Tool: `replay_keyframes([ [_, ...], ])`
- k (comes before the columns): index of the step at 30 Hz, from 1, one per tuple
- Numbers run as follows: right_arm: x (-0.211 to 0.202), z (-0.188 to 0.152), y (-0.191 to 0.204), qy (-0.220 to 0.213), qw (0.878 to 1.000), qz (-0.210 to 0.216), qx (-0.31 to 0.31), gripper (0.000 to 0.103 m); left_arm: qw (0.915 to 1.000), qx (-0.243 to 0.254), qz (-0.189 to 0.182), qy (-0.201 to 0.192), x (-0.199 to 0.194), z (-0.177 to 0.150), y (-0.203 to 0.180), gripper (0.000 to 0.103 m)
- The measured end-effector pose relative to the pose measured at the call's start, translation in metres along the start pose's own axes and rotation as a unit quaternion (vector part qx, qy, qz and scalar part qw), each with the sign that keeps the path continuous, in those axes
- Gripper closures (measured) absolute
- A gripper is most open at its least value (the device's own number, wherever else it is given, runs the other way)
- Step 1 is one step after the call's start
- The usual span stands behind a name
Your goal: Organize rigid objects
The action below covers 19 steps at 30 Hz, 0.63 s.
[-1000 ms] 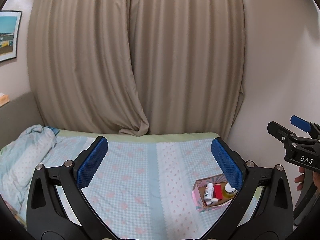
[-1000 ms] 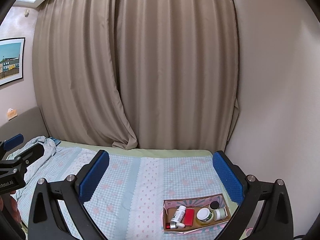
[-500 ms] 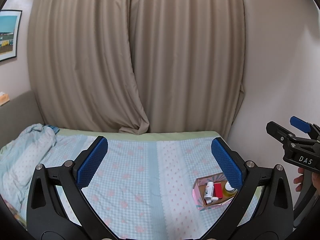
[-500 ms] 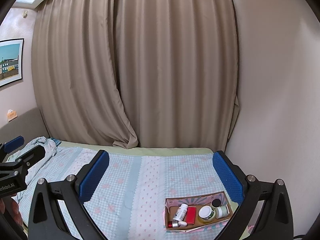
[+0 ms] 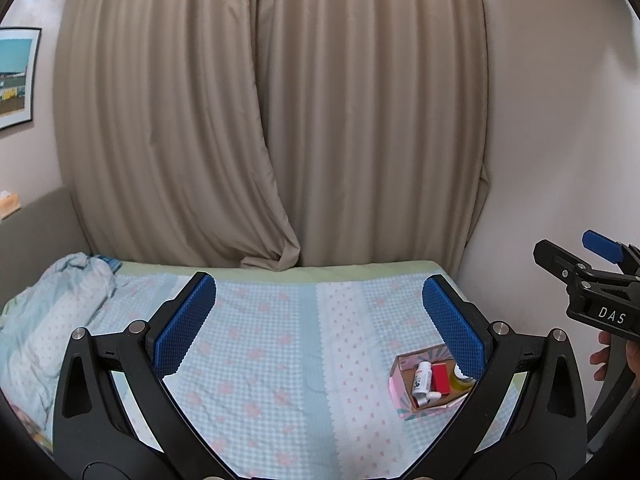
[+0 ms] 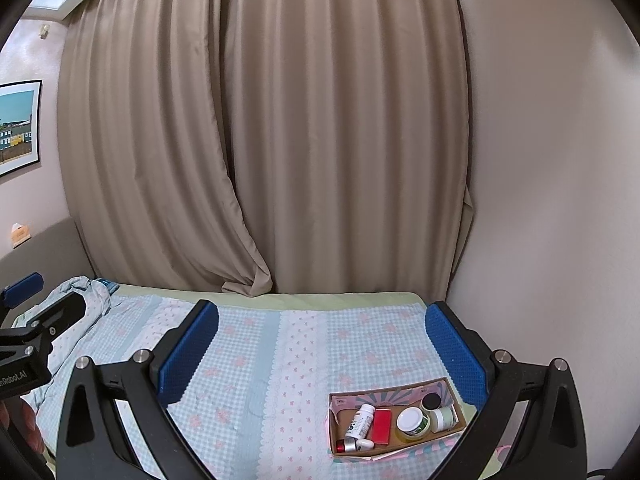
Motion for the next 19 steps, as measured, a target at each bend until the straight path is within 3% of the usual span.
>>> replay_keyframes([
  [8,-0.002,0.001,0.002,0.000,1.000,-0.003,-0.001,0.000,0.9996,0.012,0.023,-0.013,-0.001,0.000,0.002,0.000],
  [19,0.001,-0.003,0.008,0.017,1.000,0.001,-0.003,0.000,0.9998,-0.017,0.002,-0.004,0.001,-0.004,0.015,0.000],
])
Point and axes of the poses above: each gripper's, at about its wrist camera, not at the fingertips, and x roughly the way its jaws point, y to its left, z to its top, the point moved 10 cm from there along x, roughly the way its jaws point, and after that the axes turned 6 degrees about -x, right-handed, at the moved point
